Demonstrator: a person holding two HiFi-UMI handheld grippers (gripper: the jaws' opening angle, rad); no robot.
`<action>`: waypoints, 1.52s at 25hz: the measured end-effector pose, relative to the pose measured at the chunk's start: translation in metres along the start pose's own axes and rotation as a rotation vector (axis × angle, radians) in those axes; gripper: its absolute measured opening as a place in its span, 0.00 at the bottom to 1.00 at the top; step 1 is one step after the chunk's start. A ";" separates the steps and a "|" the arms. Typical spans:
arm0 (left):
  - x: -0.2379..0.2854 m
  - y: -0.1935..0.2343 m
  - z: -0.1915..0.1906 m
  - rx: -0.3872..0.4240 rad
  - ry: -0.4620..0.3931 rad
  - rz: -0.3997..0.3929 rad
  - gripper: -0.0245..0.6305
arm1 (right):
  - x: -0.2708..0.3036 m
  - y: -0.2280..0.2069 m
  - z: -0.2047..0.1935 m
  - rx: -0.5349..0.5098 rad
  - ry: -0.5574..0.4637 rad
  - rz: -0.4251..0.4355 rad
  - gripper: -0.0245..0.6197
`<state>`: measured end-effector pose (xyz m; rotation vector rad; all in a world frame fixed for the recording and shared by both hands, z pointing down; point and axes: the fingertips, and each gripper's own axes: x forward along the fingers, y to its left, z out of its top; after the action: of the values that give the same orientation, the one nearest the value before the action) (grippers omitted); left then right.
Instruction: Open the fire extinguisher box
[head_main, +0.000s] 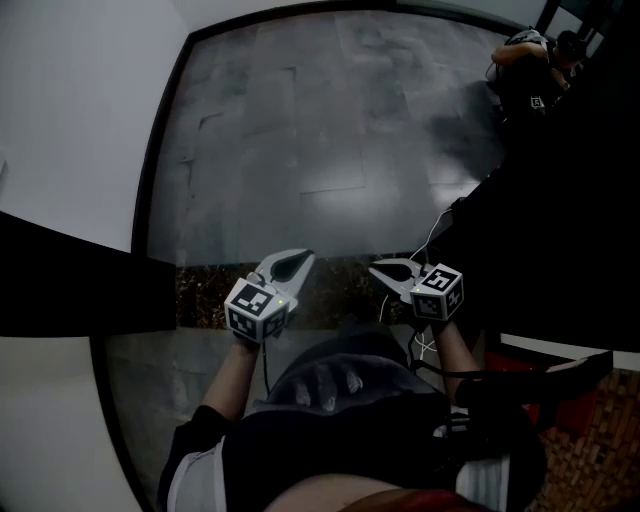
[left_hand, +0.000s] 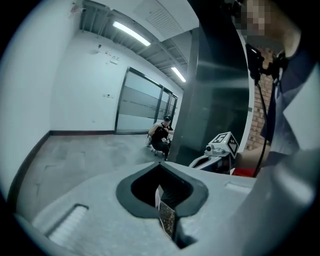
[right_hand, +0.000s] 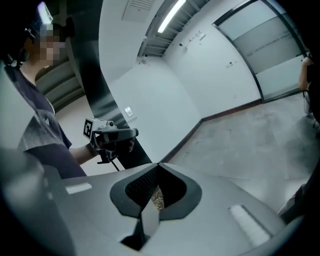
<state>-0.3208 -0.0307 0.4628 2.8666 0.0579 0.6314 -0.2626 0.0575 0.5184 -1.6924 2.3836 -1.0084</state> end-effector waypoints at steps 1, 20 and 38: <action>0.009 0.007 0.010 0.026 0.008 -0.010 0.04 | 0.002 -0.010 0.009 -0.016 0.008 -0.004 0.04; 0.130 0.136 0.099 0.026 -0.035 -0.212 0.04 | 0.061 -0.120 0.129 -0.007 -0.064 -0.228 0.04; 0.152 0.289 0.152 0.076 -0.079 -0.343 0.04 | 0.174 -0.156 0.249 0.015 -0.214 -0.296 0.04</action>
<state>-0.1207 -0.3297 0.4500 2.8482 0.5581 0.4550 -0.1046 -0.2403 0.4608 -2.0735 2.0314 -0.8222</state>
